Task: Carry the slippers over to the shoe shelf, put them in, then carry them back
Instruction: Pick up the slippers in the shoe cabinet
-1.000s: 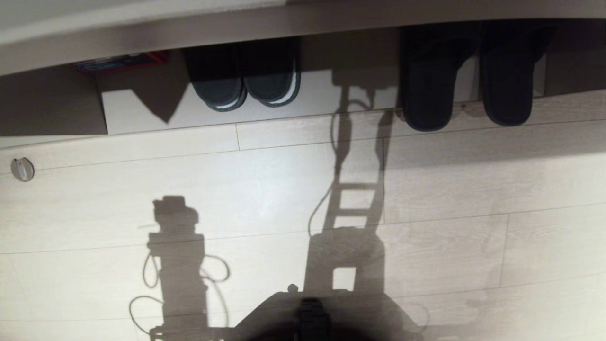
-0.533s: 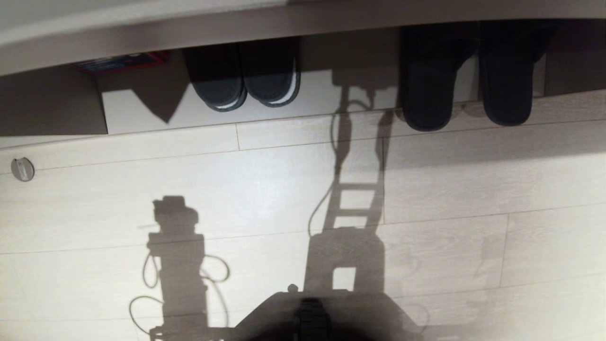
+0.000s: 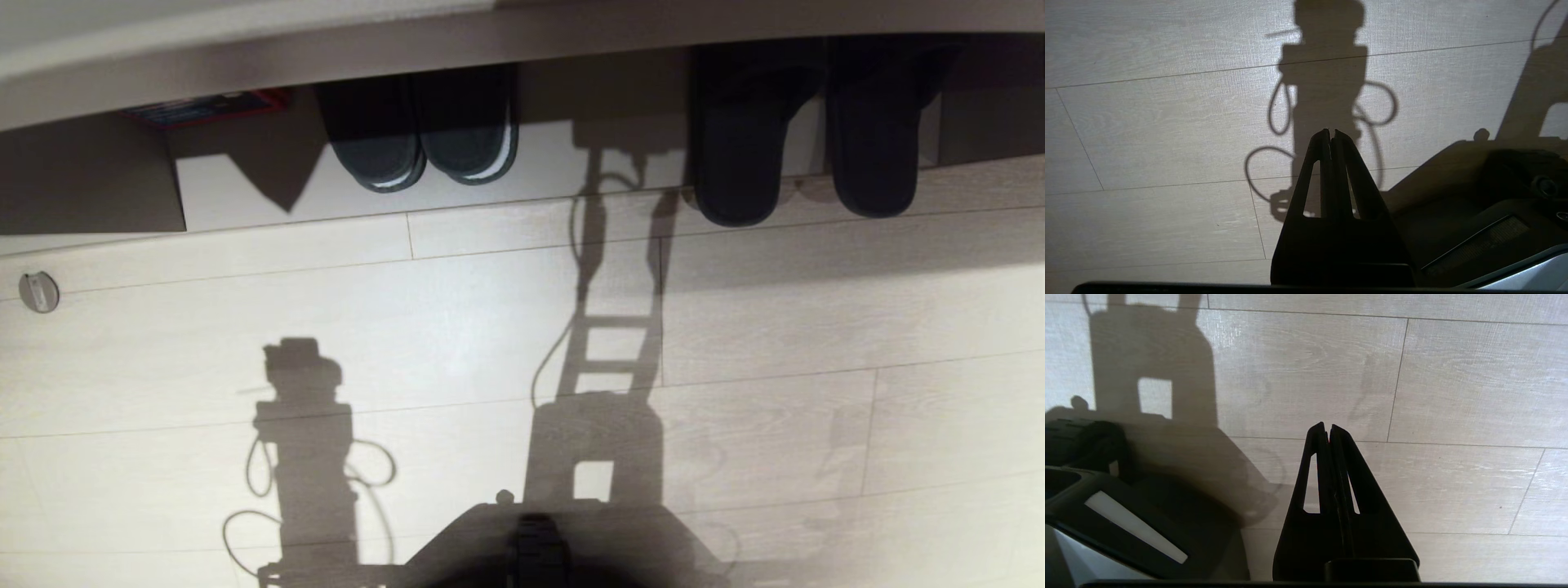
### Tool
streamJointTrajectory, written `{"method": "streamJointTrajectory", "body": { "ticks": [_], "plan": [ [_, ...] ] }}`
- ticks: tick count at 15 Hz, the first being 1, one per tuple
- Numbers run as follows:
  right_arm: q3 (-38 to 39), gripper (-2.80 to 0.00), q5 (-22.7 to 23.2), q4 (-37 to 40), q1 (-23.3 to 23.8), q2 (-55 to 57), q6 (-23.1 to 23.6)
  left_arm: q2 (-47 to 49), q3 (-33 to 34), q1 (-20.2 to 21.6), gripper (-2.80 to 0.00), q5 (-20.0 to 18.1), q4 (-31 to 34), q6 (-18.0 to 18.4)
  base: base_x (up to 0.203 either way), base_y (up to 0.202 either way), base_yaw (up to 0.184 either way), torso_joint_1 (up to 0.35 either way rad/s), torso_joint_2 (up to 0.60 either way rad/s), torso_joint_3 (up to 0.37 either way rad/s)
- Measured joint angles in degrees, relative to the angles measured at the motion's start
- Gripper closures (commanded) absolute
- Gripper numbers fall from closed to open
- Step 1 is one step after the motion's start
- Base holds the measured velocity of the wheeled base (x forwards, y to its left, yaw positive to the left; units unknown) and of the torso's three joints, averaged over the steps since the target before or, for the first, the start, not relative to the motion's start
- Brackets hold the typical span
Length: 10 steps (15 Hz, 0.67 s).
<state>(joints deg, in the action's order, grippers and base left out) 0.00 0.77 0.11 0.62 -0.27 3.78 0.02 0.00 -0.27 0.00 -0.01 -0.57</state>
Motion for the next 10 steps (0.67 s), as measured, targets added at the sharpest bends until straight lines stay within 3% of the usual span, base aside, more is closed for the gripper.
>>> {"method": "streamJointTrajectory", "body": {
  "ticks": [6,10],
  "plan": [
    [-0.7,0.00,-0.6,-0.7,0.0,0.0,-0.4,0.0,0.0,0.0,0.00,0.0,0.0,-0.1,0.000,0.000,0.000,0.000,0.00,0.000],
    [-12.6,0.00,1.0,3.2,-0.2,4.8,-1.1,0.0,0.0,0.0,0.00,0.1,0.0,-0.1,0.000,0.000,0.000,0.000,0.00,0.000]
  ]
}}
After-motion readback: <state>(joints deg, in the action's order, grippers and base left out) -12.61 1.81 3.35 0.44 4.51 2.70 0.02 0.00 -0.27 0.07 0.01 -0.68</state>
